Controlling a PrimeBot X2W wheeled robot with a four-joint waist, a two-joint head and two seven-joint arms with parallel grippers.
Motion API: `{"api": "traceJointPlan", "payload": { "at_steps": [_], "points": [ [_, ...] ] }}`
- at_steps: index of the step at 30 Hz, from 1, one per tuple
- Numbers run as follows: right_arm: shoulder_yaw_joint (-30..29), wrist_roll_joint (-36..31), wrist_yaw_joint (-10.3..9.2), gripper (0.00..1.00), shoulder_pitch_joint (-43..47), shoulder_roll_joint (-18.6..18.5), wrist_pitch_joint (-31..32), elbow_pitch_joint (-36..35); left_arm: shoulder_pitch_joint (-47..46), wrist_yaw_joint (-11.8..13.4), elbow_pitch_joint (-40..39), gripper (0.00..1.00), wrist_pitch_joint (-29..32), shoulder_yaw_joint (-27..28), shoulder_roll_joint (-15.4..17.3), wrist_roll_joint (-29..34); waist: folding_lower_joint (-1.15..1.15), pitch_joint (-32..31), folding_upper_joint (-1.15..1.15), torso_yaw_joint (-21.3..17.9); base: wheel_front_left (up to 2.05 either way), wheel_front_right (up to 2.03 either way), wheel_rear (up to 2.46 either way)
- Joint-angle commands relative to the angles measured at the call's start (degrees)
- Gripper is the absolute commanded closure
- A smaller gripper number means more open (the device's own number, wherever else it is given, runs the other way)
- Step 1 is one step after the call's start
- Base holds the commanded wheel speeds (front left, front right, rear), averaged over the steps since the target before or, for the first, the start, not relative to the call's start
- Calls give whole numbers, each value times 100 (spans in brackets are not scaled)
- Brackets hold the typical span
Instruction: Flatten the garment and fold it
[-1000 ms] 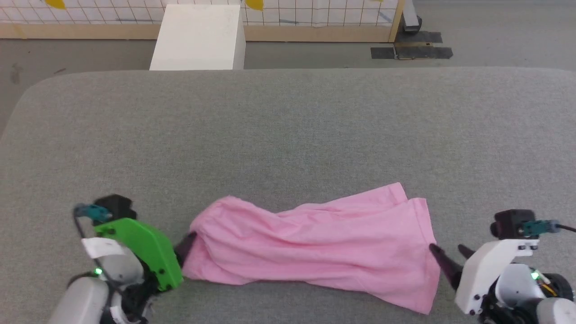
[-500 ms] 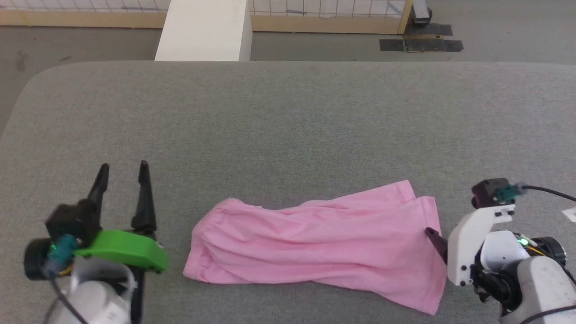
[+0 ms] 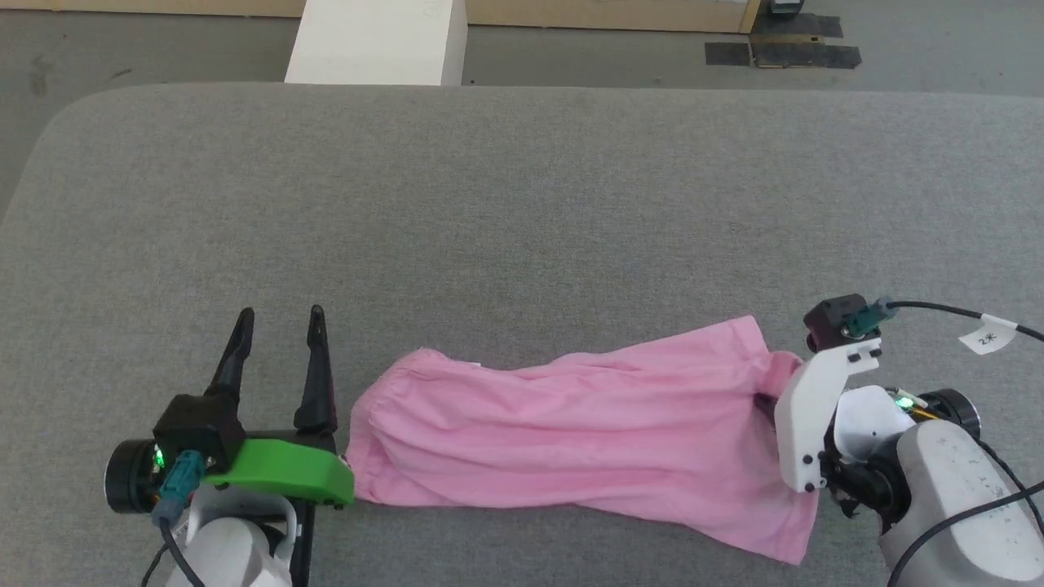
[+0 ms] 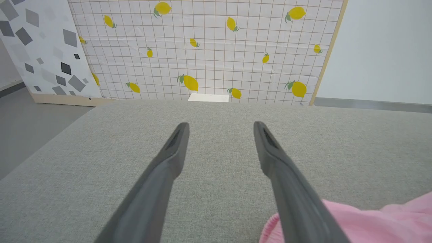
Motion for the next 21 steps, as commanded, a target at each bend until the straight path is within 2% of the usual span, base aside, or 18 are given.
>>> {"api": "traceJointPlan", "payload": {
  "at_steps": [1, 5, 10, 14, 17, 21],
  "points": [
    [-8, 89, -8, 100, 52, -28, -10, 164, -116, -38, -5, 0, -41, 65, -31, 49, 0, 1, 0, -27, 0, 0, 0],
    [-363, 176, -8, 100, 62, -372, -43, 214, -80, -48, -68, 0, -43, 212, -64, 106, 0, -26, 0, -84, 0, 0, 0],
    [-1135, 93, -8, 100, 102, -904, 3, 341, 5, -90, -140, 0, -44, 329, -113, 149, 0, -37, 0, -132, 0, 0, 0],
    [-1662, -111, -8, 100, 87, -1082, 59, 474, 16, -142, -135, 0, -44, 353, -165, 158, 0, -31, 0, -150, 0, 0, 0],
    [-1770, -234, -8, 100, 75, -1122, 175, 444, 28, -170, -111, 0, -44, 371, -208, 159, 0, -61, 0, -173, 0, 0, 0],
    [-1487, -215, -8, 100, 177, -1233, 577, -14, 60, -201, -90, 0, -44, 393, -252, 164, 0, -161, 0, -197, 0, 0, 0]
  ]
}}
